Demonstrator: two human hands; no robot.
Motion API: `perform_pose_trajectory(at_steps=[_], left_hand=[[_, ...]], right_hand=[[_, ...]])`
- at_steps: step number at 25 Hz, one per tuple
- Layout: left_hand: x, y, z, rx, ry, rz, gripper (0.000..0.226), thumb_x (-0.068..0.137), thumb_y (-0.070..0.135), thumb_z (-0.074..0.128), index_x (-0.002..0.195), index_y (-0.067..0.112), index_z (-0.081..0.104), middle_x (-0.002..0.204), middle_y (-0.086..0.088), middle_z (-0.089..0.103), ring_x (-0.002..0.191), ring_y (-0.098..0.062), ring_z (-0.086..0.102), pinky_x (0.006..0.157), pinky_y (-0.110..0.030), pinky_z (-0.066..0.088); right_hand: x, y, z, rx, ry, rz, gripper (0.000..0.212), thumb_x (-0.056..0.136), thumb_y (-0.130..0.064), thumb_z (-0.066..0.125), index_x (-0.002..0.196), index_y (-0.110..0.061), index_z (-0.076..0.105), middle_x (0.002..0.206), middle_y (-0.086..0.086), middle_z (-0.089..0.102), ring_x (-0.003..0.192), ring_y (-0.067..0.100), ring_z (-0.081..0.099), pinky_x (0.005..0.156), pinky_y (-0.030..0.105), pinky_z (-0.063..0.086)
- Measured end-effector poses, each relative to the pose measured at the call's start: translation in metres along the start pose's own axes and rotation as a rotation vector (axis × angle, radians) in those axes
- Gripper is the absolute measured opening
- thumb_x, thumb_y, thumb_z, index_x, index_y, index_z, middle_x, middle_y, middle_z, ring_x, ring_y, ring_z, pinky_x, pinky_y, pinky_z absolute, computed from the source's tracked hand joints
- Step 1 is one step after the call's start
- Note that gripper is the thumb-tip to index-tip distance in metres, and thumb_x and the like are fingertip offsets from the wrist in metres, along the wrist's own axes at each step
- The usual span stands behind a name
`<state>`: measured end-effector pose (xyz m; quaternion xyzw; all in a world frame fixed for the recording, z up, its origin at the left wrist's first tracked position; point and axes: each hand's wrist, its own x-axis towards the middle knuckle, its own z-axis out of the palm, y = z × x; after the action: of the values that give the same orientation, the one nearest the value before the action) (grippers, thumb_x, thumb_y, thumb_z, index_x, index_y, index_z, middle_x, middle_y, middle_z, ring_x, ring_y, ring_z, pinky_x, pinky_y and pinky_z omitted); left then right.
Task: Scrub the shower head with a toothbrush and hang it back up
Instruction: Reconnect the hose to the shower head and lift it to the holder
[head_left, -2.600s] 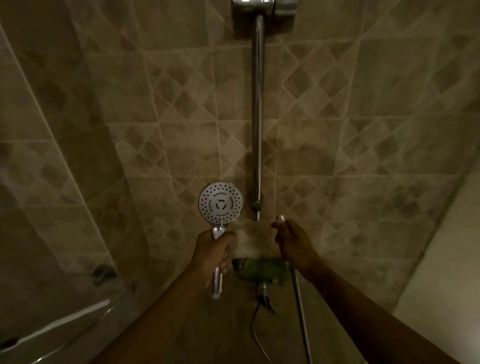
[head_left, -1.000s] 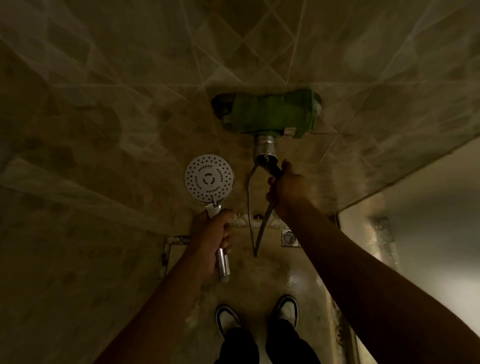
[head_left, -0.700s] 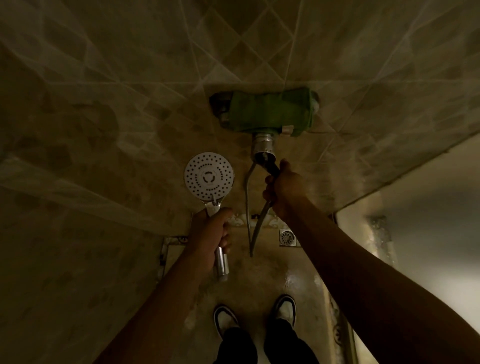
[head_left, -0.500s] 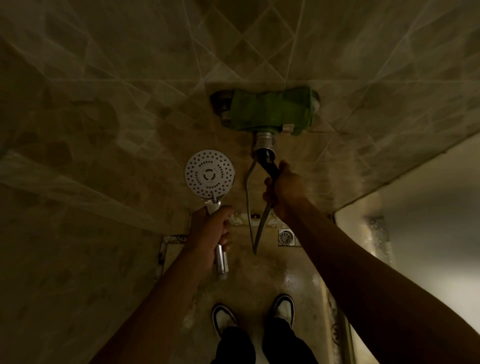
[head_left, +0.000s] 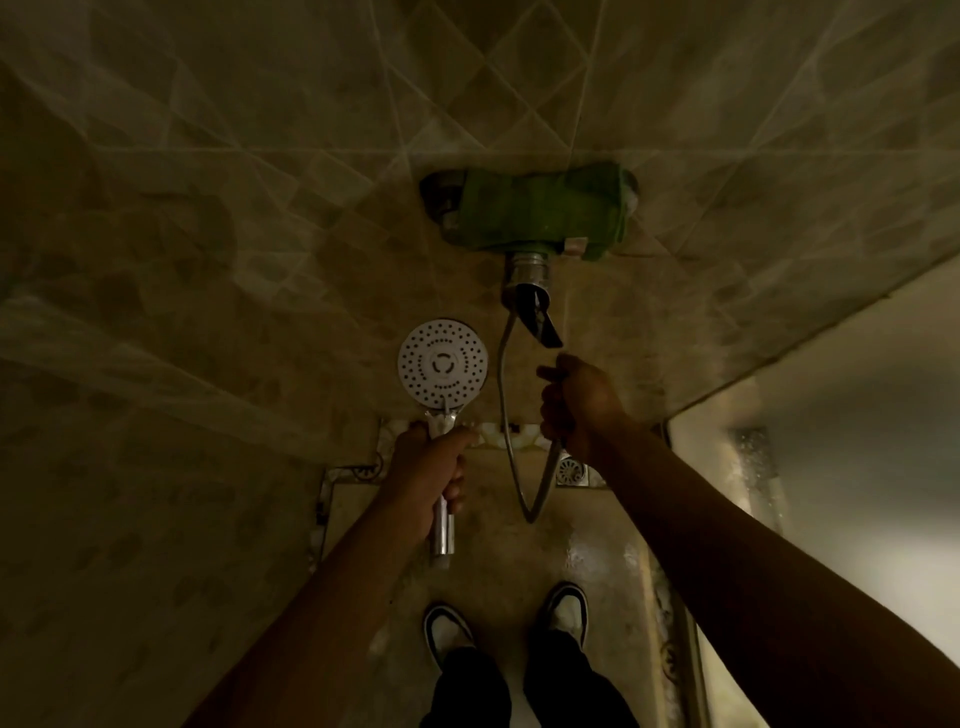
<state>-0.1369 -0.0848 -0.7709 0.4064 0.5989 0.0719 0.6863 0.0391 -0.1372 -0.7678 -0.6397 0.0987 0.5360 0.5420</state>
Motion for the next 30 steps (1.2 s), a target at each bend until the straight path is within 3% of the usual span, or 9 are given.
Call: perform_pose_trajectory(at_steps=[3, 6, 11, 14, 15, 17, 22, 26, 30], left_hand=[[0.01, -0.01, 0.011, 0.052, -0.02, -0.045, 0.029, 0.092, 0.018, 0.067, 0.071, 0.013, 0.048, 0.048, 0.0, 0.039, 0.034, -0.012, 0.033, 0.041, -0.022, 0.031], [0.02, -0.02, 0.033, 0.107, -0.056, -0.073, 0.026, 0.094, 0.016, 0.065, 0.074, 0.011, 0.05, 0.047, 0.0, 0.04, 0.034, -0.011, 0.034, 0.04, -0.022, 0.033], [0.037, -0.031, 0.089, 0.162, -0.116, -0.104, 0.019, 0.094, 0.013, 0.063, 0.078, 0.008, 0.053, 0.052, -0.002, 0.043, 0.038, -0.012, 0.038, 0.04, -0.023, 0.036], [0.045, -0.035, 0.119, 0.195, -0.152, -0.131, 0.015, 0.094, 0.012, 0.062, 0.082, 0.008, 0.054, 0.05, -0.001, 0.044, 0.037, -0.013, 0.038, 0.04, -0.024, 0.035], [0.047, -0.035, 0.128, 0.212, -0.153, -0.13, 0.013, 0.094, 0.012, 0.062, 0.084, 0.007, 0.055, 0.05, -0.001, 0.045, 0.036, -0.013, 0.039, 0.04, -0.024, 0.036], [0.053, -0.034, 0.142, 0.232, -0.145, -0.12, 0.009, 0.095, 0.012, 0.06, 0.095, 0.003, 0.058, 0.052, -0.003, 0.047, 0.035, -0.012, 0.04, 0.04, -0.023, 0.037], [0.072, -0.038, 0.173, 0.32, -0.143, -0.1, 0.021, 0.097, 0.012, 0.058, 0.113, -0.002, 0.058, 0.054, -0.008, 0.05, 0.038, -0.018, 0.046, 0.045, -0.027, 0.042], [0.08, -0.041, 0.187, 0.378, -0.175, -0.072, 0.008, 0.099, 0.01, 0.054, 0.1, 0.004, 0.06, 0.057, -0.009, 0.052, 0.043, -0.02, 0.048, 0.049, -0.031, 0.044], [0.086, -0.043, 0.198, 0.439, -0.161, -0.009, 0.01, 0.098, 0.006, 0.052, 0.089, 0.005, 0.056, 0.062, -0.011, 0.052, 0.047, -0.022, 0.05, 0.054, -0.036, 0.046]], right_hand=[[-0.002, 0.012, -0.017, -0.07, 0.033, 0.016, 0.024, 0.103, -0.026, 0.037, 0.107, -0.012, 0.055, 0.043, -0.004, 0.031, 0.032, 0.011, 0.026, 0.038, 0.02, 0.023], [-0.001, 0.021, -0.037, -0.159, 0.078, 0.012, 0.027, 0.102, -0.019, 0.035, 0.115, -0.009, 0.057, 0.044, -0.001, 0.038, 0.034, 0.012, 0.028, 0.042, 0.02, 0.022], [0.001, 0.033, -0.067, -0.39, 0.156, -0.088, 0.033, 0.102, -0.031, 0.04, 0.104, -0.009, 0.065, 0.055, 0.007, 0.049, 0.036, 0.014, 0.037, 0.035, 0.02, 0.027], [0.008, 0.036, -0.087, -0.504, 0.174, -0.151, 0.037, 0.103, -0.028, 0.038, 0.112, -0.006, 0.065, 0.096, 0.027, 0.068, 0.036, 0.009, 0.045, 0.027, 0.016, 0.031], [0.01, 0.037, -0.093, -0.501, 0.176, -0.158, 0.039, 0.103, -0.031, 0.038, 0.116, -0.006, 0.065, 0.112, 0.03, 0.065, 0.033, 0.004, 0.047, 0.027, 0.013, 0.033], [0.014, 0.036, -0.102, -0.477, 0.182, -0.149, 0.043, 0.102, -0.036, 0.039, 0.118, -0.006, 0.065, 0.123, 0.032, 0.06, 0.029, -0.002, 0.047, 0.027, 0.011, 0.033], [0.032, 0.026, -0.116, -0.386, 0.238, -0.093, 0.025, 0.1, -0.028, 0.046, 0.085, -0.022, 0.065, 0.114, 0.02, 0.071, 0.049, 0.02, 0.05, 0.036, 0.022, 0.03], [0.043, 0.024, -0.121, -0.415, 0.24, -0.046, 0.04, 0.097, -0.042, 0.051, 0.096, -0.008, 0.072, 0.084, 0.01, 0.072, 0.048, 0.017, 0.049, 0.036, 0.02, 0.031], [0.05, 0.018, -0.125, -0.455, 0.271, -0.068, 0.045, 0.098, -0.042, 0.049, 0.097, -0.003, 0.071, 0.069, 0.008, 0.062, 0.04, 0.014, 0.043, 0.034, 0.018, 0.03]])
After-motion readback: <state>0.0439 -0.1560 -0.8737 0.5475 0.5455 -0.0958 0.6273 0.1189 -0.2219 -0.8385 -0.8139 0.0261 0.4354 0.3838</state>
